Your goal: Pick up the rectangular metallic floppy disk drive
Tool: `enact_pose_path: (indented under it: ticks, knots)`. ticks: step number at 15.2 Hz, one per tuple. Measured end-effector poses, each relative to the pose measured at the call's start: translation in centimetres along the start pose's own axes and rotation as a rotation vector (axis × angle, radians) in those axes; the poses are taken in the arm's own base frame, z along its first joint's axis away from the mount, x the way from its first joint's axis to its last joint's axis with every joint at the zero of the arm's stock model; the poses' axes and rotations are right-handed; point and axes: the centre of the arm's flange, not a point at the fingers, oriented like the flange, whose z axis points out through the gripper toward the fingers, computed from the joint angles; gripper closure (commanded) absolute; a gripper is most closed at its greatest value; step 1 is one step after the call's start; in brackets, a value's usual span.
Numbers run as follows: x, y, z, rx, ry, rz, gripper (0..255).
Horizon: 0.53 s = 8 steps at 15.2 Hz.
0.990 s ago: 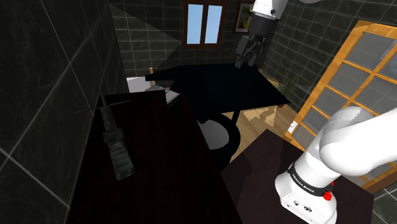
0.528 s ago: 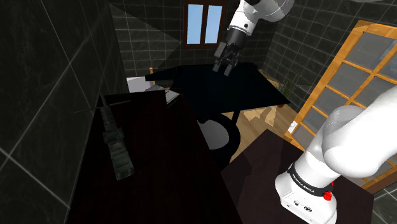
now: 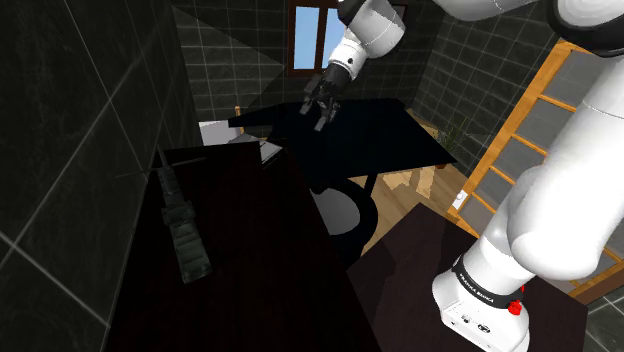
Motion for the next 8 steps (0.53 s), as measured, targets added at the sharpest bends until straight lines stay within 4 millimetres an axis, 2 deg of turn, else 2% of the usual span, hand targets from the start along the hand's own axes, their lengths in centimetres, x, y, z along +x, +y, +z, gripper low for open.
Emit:
enact_pose_path:
  ticks: [2, 5, 8]
  knots:
    - [2.2, 1.3, 1.8, 0.090, -0.020, -0.005, 0]
    - [5.6, 2.1, 4.4, 0.224, -0.050, -0.012, 0]
    - [9.5, 2.4, 7.9, 0.359, -0.082, -0.020, 0]
